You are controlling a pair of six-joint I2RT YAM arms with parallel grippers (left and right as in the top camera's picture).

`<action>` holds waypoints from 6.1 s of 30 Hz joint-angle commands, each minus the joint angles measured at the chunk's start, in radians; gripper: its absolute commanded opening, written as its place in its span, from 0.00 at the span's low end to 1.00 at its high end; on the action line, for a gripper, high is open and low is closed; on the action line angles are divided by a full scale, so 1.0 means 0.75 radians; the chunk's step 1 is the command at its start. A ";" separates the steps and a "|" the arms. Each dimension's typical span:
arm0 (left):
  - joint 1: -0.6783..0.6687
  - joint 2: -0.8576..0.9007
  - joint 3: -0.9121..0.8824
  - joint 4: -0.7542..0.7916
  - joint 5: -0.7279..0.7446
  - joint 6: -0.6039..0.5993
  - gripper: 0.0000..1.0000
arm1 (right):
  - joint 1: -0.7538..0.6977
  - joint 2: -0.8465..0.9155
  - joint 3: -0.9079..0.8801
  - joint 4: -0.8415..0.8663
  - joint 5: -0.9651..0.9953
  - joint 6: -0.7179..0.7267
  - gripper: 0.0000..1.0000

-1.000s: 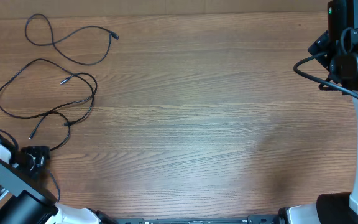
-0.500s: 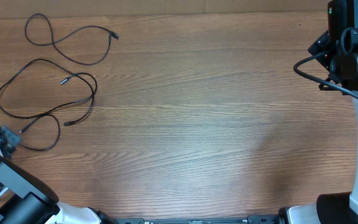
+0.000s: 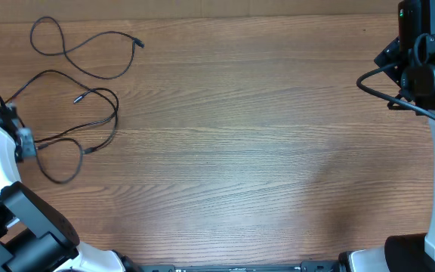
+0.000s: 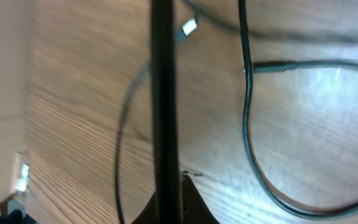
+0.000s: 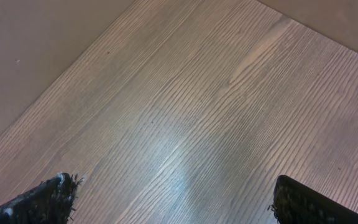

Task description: Untangle cables

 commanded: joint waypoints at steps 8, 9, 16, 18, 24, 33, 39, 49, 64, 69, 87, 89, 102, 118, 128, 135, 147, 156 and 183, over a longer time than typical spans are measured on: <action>0.105 0.008 -0.119 -0.080 -0.004 -0.130 0.40 | 0.000 -0.003 -0.007 0.004 0.009 -0.015 1.00; 0.105 0.008 -0.119 -0.078 0.001 -0.148 0.39 | 0.000 -0.003 -0.007 0.004 0.008 -0.015 1.00; 0.064 -0.023 0.037 -0.093 0.454 -0.149 0.48 | 0.000 -0.003 -0.007 0.004 0.008 -0.015 1.00; 0.044 -0.045 0.145 -0.124 0.593 -0.155 0.61 | 0.000 -0.003 -0.007 0.004 0.009 -0.015 1.00; 0.023 -0.095 0.257 -0.128 0.887 -0.210 0.81 | 0.000 -0.003 -0.007 0.004 0.008 -0.015 1.00; -0.007 -0.092 0.257 -0.422 1.281 -0.210 1.00 | 0.000 -0.003 -0.007 0.004 0.008 -0.015 1.00; -0.119 -0.092 0.256 -0.452 1.328 -0.418 1.00 | 0.000 -0.003 -0.007 0.004 0.008 -0.015 1.00; -0.578 -0.093 0.256 -0.513 0.649 -0.812 1.00 | 0.000 -0.003 -0.007 0.004 0.008 -0.015 1.00; -0.843 -0.092 0.246 -0.551 0.517 -1.067 0.91 | 0.000 -0.003 -0.007 0.004 0.008 -0.015 1.00; -0.849 -0.092 0.134 -0.549 0.252 -1.279 0.66 | 0.000 -0.003 -0.007 0.004 0.008 -0.015 1.00; -0.535 -0.091 -0.085 -0.235 -0.048 -1.372 0.04 | 0.000 -0.003 -0.007 0.004 0.008 -0.015 1.00; -0.461 -0.086 -0.096 -0.227 -0.048 -1.371 0.04 | 0.000 -0.003 -0.007 0.004 0.008 -0.015 1.00; -0.335 -0.077 -0.369 0.054 0.137 -1.162 0.04 | 0.000 -0.003 -0.007 0.004 0.009 -0.015 1.00; -0.332 -0.077 -0.604 0.280 0.327 -1.162 0.04 | 0.000 -0.003 -0.007 0.004 0.008 -0.015 1.00; -0.332 -0.077 -0.604 -0.033 0.213 -1.626 0.04 | 0.000 -0.003 -0.007 0.004 0.008 -0.015 1.00; -0.331 -0.077 -0.604 -0.154 0.181 -1.850 0.04 | 0.000 -0.003 -0.007 0.004 0.008 -0.015 1.00; -0.331 -0.080 -0.603 -0.282 0.181 -1.975 0.04 | 0.000 -0.003 -0.007 0.004 0.008 -0.015 1.00; -0.334 -0.278 -0.498 -0.278 0.191 -1.822 0.10 | 0.000 -0.003 -0.007 0.004 0.008 -0.015 1.00; -1.008 -0.520 -0.365 -0.030 0.703 -0.955 0.99 | 0.000 -0.003 -0.007 0.004 0.008 -0.015 1.00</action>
